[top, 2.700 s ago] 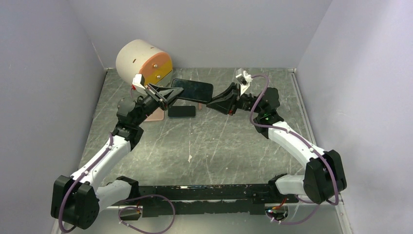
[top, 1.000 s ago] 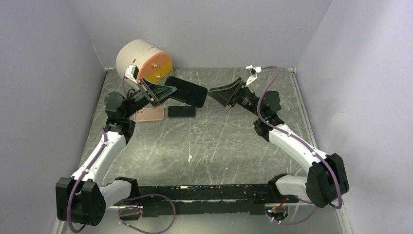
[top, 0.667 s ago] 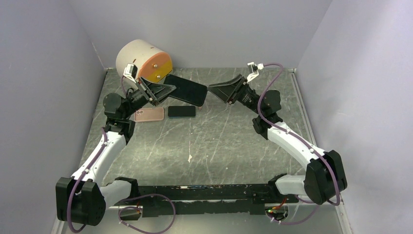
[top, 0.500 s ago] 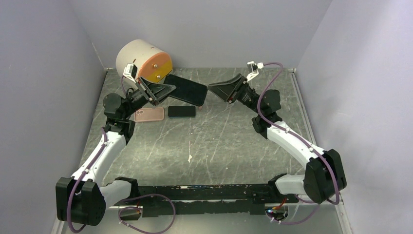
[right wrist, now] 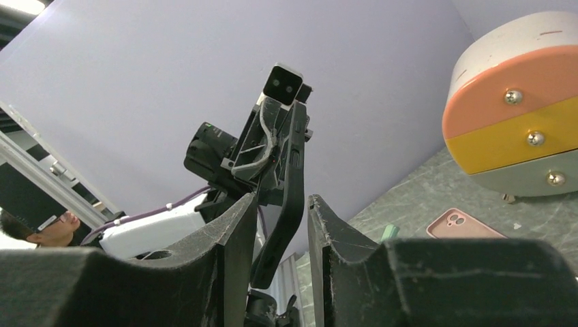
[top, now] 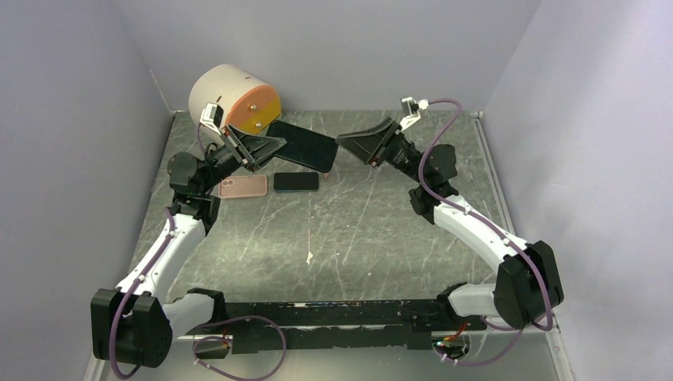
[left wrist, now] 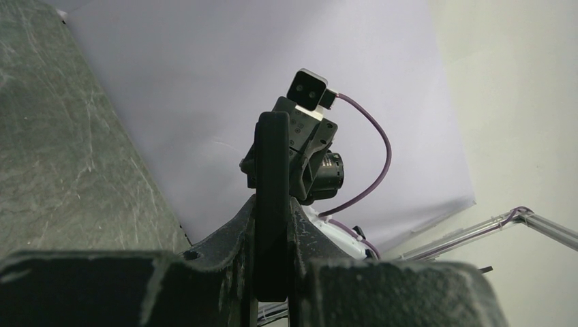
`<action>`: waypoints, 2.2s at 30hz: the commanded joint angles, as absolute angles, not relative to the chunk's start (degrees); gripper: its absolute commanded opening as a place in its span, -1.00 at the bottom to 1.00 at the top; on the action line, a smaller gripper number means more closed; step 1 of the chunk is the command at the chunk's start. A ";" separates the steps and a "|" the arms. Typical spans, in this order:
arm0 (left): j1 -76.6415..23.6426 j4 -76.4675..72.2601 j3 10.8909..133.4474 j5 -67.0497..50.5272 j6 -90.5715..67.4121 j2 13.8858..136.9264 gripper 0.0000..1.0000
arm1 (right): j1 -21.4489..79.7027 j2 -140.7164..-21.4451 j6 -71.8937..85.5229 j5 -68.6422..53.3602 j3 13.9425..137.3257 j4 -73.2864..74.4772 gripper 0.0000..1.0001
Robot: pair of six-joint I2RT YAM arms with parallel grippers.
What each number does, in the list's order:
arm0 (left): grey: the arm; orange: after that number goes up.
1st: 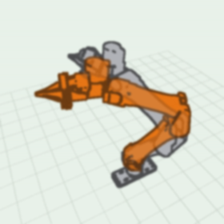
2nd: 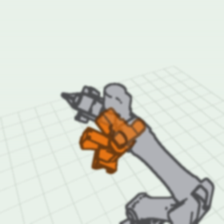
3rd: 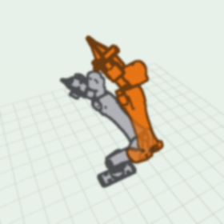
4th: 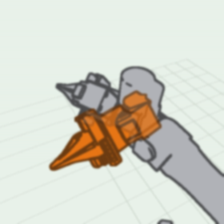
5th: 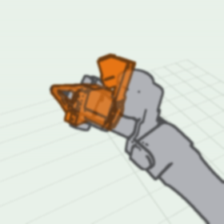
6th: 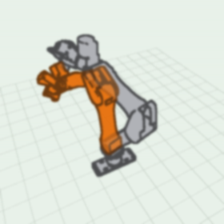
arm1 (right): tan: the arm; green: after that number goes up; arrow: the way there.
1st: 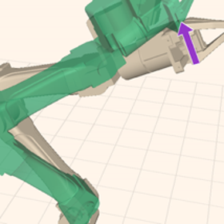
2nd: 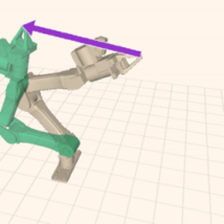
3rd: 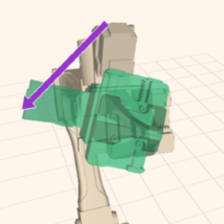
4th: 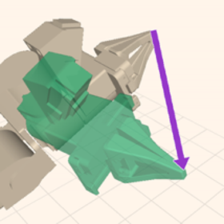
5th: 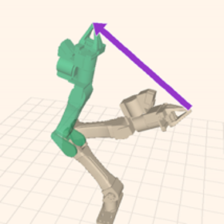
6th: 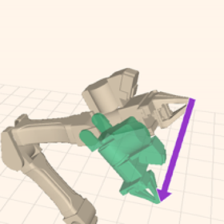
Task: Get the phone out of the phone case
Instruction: Remove the phone case from the phone.
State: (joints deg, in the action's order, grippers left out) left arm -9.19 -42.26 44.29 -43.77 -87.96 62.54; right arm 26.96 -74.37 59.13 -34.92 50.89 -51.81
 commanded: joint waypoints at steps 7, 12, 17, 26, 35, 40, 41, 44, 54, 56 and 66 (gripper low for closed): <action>-9.49 -48.94 45.14 -42.98 -89.82 62.22 -0.95 | 27.69 -74.75 58.52 -35.71 53.36 -53.95 -0.38; -9.58 -49.98 44.47 -43.24 -89.61 62.47 -0.95 | 27.60 -74.53 58.67 -35.71 53.18 -54.57 -0.60; -9.58 -52.87 42.72 -42.92 -89.91 62.51 -0.95 | 26.80 -75.16 62.83 -36.90 53.23 -59.52 -0.92; -9.66 -57.75 42.97 -43.10 -87.32 61.58 -0.95 | 26.38 -78.17 70.41 -41.09 56.33 -65.60 -1.00; -9.66 -57.78 41.49 -40.71 -88.10 61.10 -0.95 | 26.20 -69.56 55.06 -36.06 53.73 -47.74 -0.26; -9.64 -58.89 42.05 -40.95 -88.68 61.74 -0.95 | 26.19 -68.55 53.00 -35.66 53.26 -44.92 -0.13; -9.64 -59.51 42.14 -40.96 -88.97 61.92 -0.95 | 26.27 -68.67 53.04 -35.99 53.33 -44.91 -0.13; -9.62 -61.17 42.27 -40.91 -90.23 62.51 -0.95 | 26.37 -69.26 53.64 -36.96 53.51 -45.44 -0.13; -9.65 -62.09 42.89 -41.04 -90.85 62.93 -0.95 | 27.60 -71.56 55.26 -38.35 54.79 -47.59 -0.22; -9.74 -62.23 42.89 -40.98 -90.96 62.97 -0.95 | 27.68 -71.95 55.61 -38.56 55.16 -48.00 -0.25; -9.91 -63.45 43.04 -41.57 -91.04 63.41 -0.95 | 27.77 -74.28 60.37 -39.45 55.45 -54.27 -0.43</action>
